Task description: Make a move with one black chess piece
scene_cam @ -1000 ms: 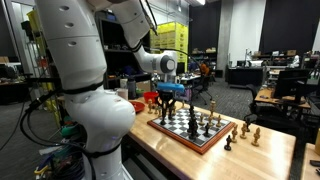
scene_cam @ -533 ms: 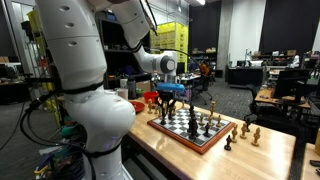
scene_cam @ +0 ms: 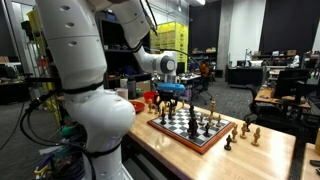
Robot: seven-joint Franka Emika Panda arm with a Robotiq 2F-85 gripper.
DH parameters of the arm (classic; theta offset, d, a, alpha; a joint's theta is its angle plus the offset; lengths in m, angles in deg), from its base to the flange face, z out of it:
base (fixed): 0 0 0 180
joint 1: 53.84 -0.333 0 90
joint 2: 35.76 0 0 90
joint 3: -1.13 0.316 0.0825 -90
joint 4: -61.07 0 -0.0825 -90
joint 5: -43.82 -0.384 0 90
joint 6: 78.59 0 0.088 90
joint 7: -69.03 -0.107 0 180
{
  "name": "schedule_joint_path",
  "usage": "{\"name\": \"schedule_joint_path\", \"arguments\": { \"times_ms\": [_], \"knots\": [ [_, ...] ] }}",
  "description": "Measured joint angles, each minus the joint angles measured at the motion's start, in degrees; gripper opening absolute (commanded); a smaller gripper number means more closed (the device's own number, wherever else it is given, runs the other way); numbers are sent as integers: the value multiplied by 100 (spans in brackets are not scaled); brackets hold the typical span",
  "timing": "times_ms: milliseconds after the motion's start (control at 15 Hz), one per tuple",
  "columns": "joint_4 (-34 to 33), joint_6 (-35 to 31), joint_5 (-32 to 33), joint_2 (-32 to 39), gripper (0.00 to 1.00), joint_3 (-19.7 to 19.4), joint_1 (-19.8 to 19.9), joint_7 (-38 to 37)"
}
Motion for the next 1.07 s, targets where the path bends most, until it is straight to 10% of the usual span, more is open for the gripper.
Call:
{"name": "schedule_joint_path", "arguments": {
  "times_ms": [1067],
  "knots": [
    [-928, 838, -262, -654, 100, -373, 423, -843]
  ]
}}
